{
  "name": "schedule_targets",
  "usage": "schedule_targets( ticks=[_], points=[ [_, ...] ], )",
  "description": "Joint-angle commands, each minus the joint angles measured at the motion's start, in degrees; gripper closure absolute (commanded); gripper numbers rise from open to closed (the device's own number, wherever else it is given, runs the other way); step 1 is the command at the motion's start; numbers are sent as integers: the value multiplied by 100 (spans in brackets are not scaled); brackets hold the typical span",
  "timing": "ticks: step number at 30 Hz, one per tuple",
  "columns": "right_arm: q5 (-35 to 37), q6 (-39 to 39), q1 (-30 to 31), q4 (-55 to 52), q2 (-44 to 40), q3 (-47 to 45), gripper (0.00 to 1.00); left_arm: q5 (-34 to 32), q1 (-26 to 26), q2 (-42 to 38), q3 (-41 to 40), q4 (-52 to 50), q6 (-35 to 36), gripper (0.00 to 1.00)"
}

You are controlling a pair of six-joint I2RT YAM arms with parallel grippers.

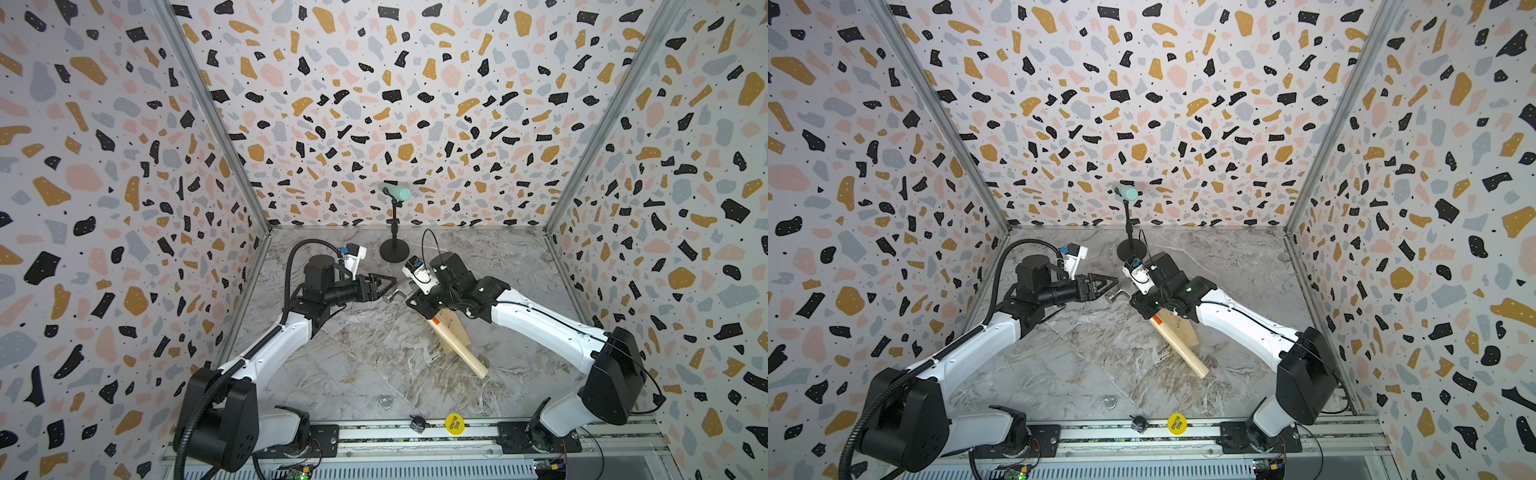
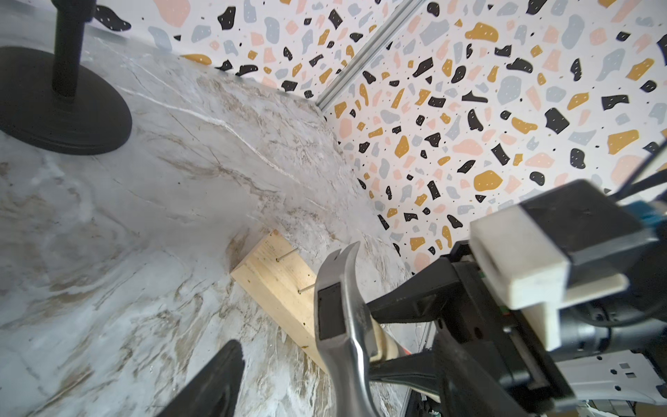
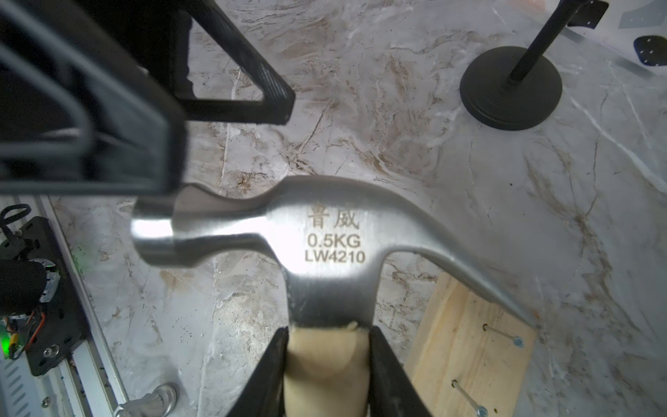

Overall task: Use a claw hammer to pull out a nail
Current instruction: Pick up the hammer at the center of the board.

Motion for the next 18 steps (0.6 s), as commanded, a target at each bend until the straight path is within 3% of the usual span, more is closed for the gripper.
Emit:
schedule_targets(
  ticks=[1, 18],
  points=[
    [75, -279, 176, 337, -179, 488, 100, 73, -73, 60, 169, -51, 158, 25],
    [541, -575, 338, 241, -44, 497, 100, 203, -405, 288, 265, -222, 280, 42]
  ],
)
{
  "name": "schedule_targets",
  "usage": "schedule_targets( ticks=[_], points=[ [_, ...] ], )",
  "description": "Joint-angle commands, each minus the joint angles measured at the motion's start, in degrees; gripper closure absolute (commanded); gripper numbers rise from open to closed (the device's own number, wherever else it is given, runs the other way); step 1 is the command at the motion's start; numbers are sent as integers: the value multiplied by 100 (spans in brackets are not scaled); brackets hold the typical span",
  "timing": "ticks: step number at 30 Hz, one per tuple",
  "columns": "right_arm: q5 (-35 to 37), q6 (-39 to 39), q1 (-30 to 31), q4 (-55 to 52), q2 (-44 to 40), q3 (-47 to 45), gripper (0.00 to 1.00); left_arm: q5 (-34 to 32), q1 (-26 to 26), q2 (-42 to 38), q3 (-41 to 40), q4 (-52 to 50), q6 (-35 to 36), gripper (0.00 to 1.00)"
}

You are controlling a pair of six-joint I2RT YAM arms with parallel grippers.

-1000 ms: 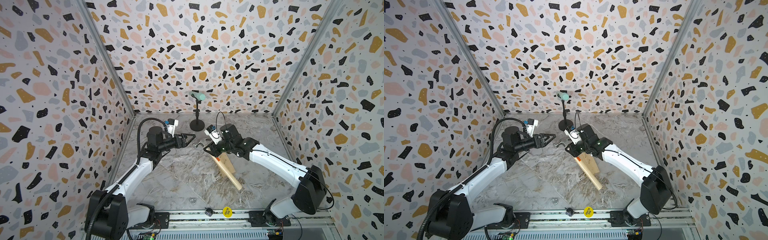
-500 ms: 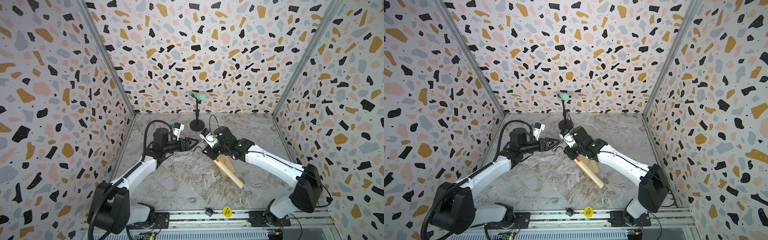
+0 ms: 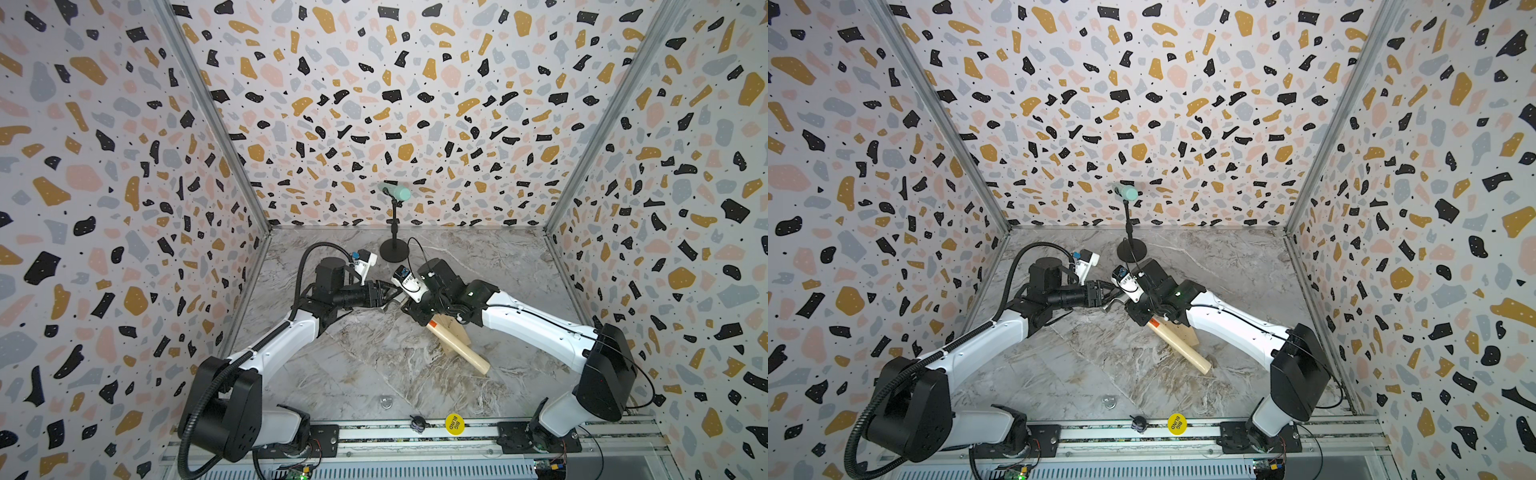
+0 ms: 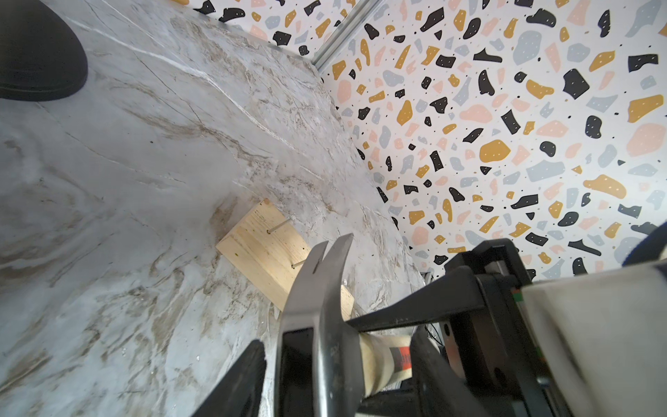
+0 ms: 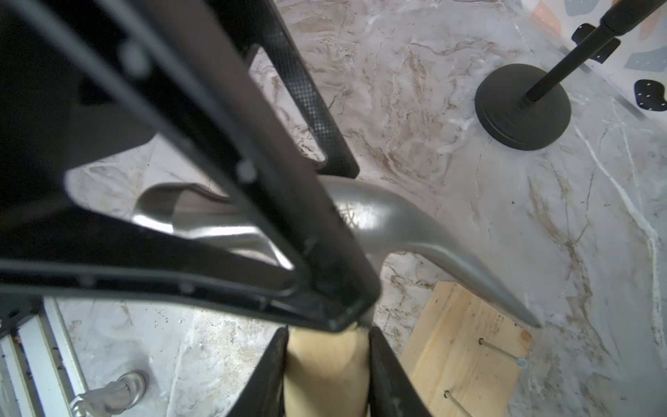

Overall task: Use a claw hammer to pull out a nail
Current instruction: Pick up the hammer at the center of the board.

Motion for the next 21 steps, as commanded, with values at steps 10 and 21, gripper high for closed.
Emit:
schedule_targets(
  ticks=[10, 21],
  points=[
    [-14, -167, 14, 376, -328, 371, 100, 163, -154, 88, 240, -84, 228, 52],
    [4, -366, 119, 440, -402, 260, 100, 268, -261, 167, 266, -86, 216, 59]
  ],
)
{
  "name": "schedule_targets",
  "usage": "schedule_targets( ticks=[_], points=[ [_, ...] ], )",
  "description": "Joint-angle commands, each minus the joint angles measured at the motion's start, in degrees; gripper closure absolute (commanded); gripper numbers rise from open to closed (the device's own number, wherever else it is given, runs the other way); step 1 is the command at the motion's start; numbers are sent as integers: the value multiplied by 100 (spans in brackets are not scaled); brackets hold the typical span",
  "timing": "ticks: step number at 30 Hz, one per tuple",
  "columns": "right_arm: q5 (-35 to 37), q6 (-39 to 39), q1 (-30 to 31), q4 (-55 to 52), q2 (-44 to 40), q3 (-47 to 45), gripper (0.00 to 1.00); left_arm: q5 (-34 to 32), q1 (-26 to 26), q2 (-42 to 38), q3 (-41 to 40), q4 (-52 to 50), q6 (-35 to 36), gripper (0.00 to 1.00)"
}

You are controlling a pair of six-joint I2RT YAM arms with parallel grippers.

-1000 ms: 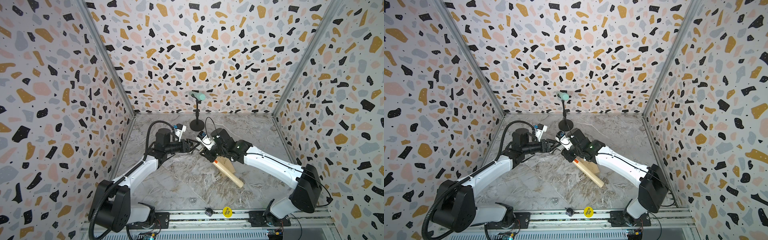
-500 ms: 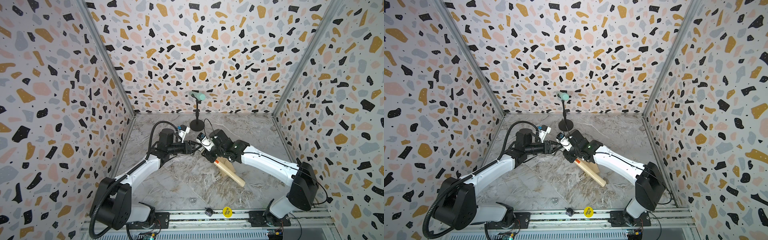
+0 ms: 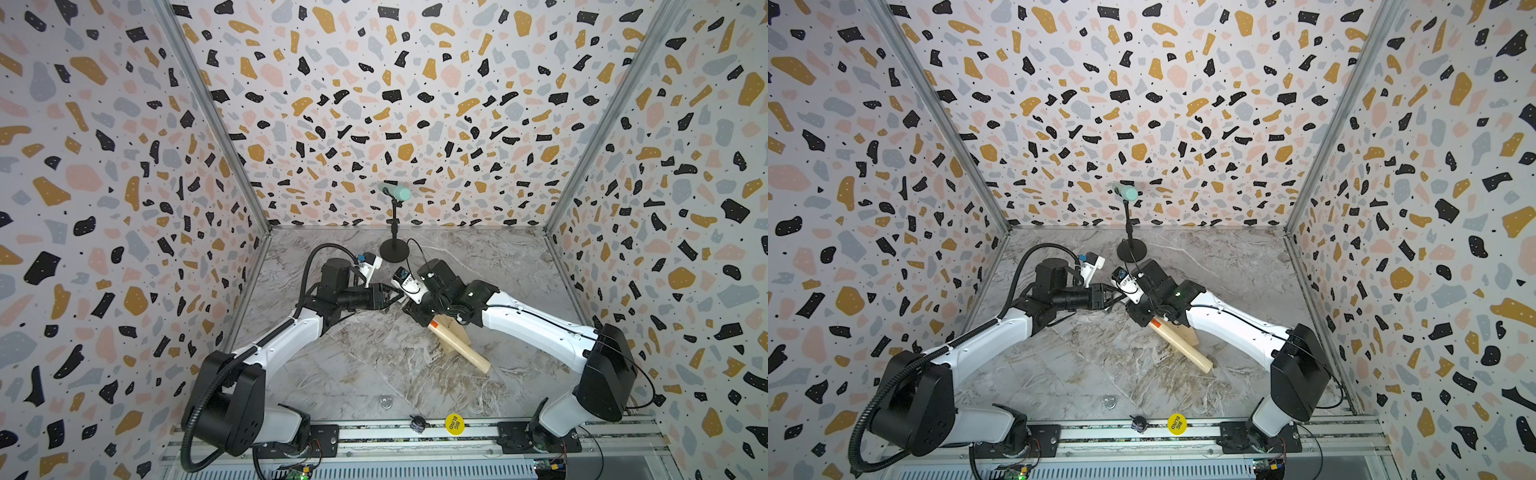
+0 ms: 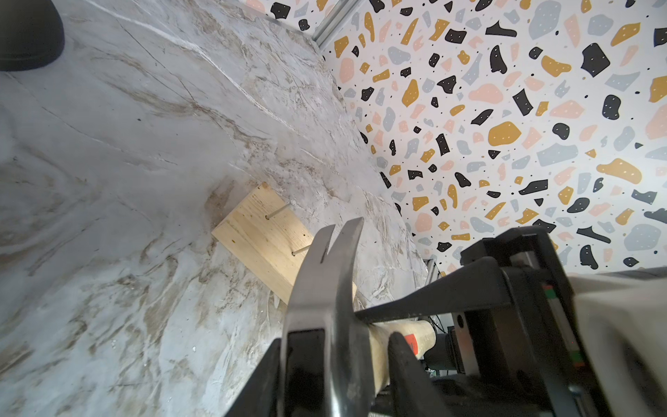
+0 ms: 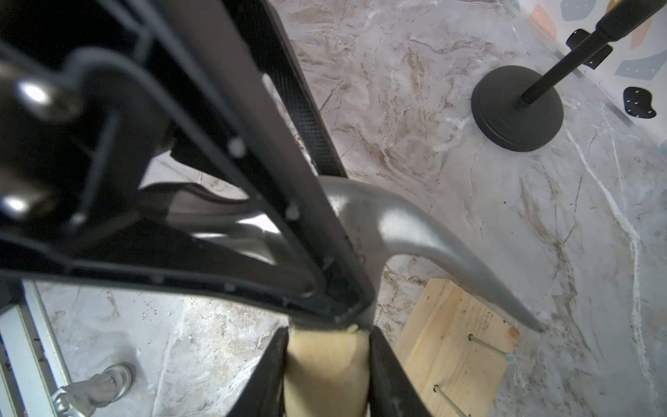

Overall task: Use a claw hammer to pull out a nail
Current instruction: Pick up the hammer at the center of the board.

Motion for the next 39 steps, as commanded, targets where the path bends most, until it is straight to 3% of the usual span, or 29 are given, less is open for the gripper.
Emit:
schedule_targets(
  ticks=[1, 15, 24, 28, 39],
  points=[
    [-44, -132, 69, 487, -414, 256, 100, 288, -121, 28, 228, 94, 80, 59],
    [202, -272, 140, 486, -499, 142, 100, 440, -259, 107, 250, 136, 60, 68],
    [319, -263, 140, 485, -555, 126, 100, 485, -273, 97, 227, 236, -11, 84],
    [319, -238, 140, 493, -597, 119, 100, 556, -269, 77, 183, 448, -171, 100],
    [356, -168, 140, 433, -691, 159, 100, 553, -275, 66, 119, 546, -234, 100]
  ],
)
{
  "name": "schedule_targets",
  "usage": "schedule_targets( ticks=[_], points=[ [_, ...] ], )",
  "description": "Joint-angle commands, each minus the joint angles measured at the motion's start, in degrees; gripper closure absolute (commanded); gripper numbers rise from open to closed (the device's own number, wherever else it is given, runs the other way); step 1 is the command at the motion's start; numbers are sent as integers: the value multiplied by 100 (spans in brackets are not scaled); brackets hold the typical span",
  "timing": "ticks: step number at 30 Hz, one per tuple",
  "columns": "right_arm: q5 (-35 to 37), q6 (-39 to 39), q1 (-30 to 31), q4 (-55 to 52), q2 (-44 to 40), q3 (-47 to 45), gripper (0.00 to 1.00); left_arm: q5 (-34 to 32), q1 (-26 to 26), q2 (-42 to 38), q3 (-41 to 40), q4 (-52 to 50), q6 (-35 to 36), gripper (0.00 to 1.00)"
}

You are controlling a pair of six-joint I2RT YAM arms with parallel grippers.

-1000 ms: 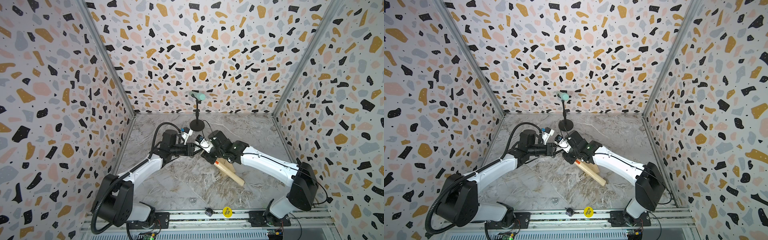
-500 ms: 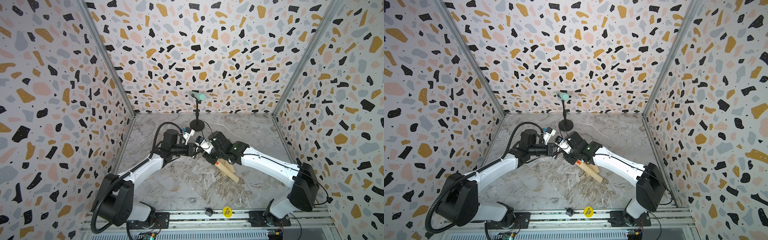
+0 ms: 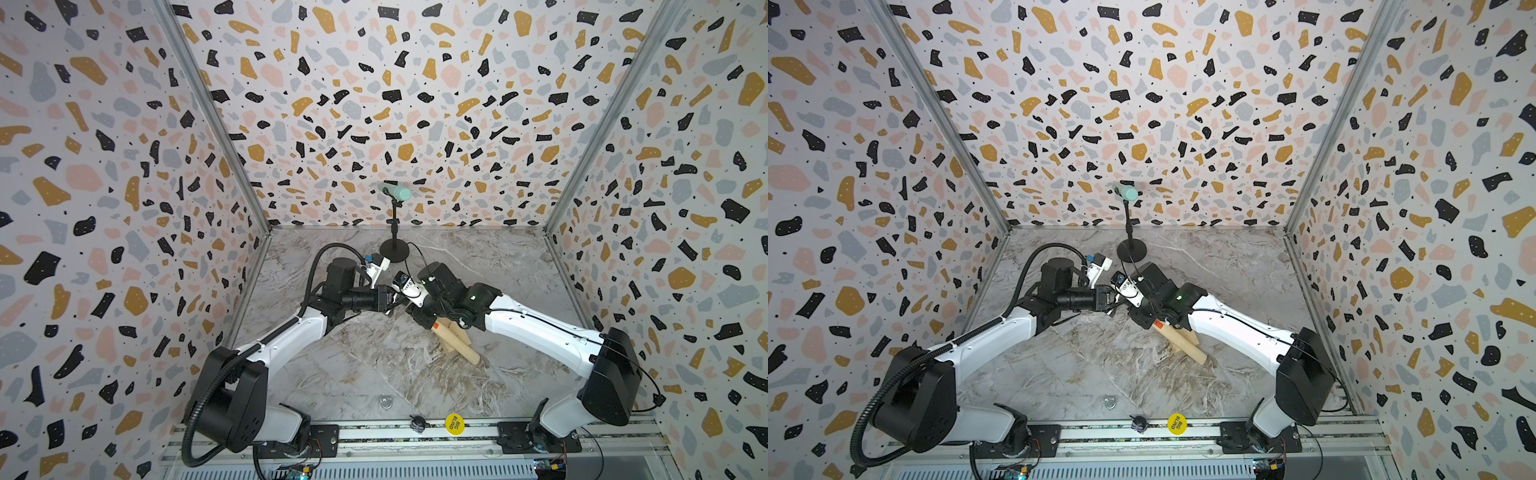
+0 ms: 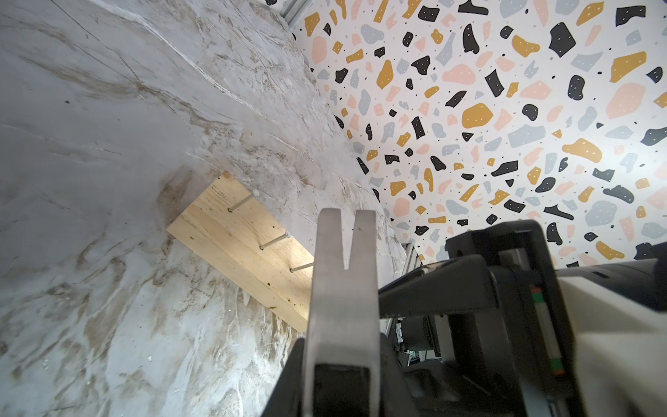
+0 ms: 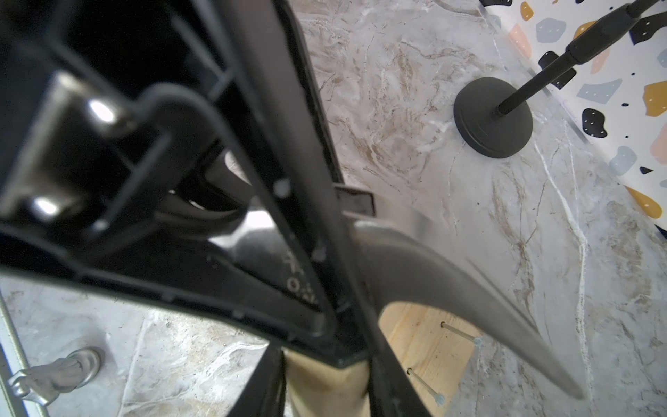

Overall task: Use a claw hammer to pull out a nail
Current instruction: Pick up the hammer at the center of the board.

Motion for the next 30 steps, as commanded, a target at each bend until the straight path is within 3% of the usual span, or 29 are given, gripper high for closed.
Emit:
schedule_targets(
  ticks=[1, 3, 5, 7, 12, 18, 24, 30],
  points=[
    [-67, 199, 25, 539, -521, 243, 98, 211, -62, -27, -19, 530, -157, 100],
    [-71, 220, 28, 508, -517, 251, 88, 255, -59, -24, -155, 949, -430, 100],
    [-74, 226, 28, 477, -524, 260, 66, 268, -60, -23, -330, 1436, -785, 100],
    [-72, 245, 26, 459, -539, 240, 52, 276, -59, -42, -486, 1878, -1127, 100],
    [-14, 253, 24, 418, -594, 156, 29, 240, -59, -161, -630, 2259, -1414, 100],
    [72, 291, 28, 297, -667, 163, 22, 187, -64, -202, -693, 2455, -1576, 100],
    [116, 605, -129, 230, -851, 249, 20, 113, -42, -136, -820, 3296, -2327, 100],
    [-723, 1446, -815, 774, -1376, -30, 20, -157, -40, 6, -922, 4468, -3248, 100]
  ],
)
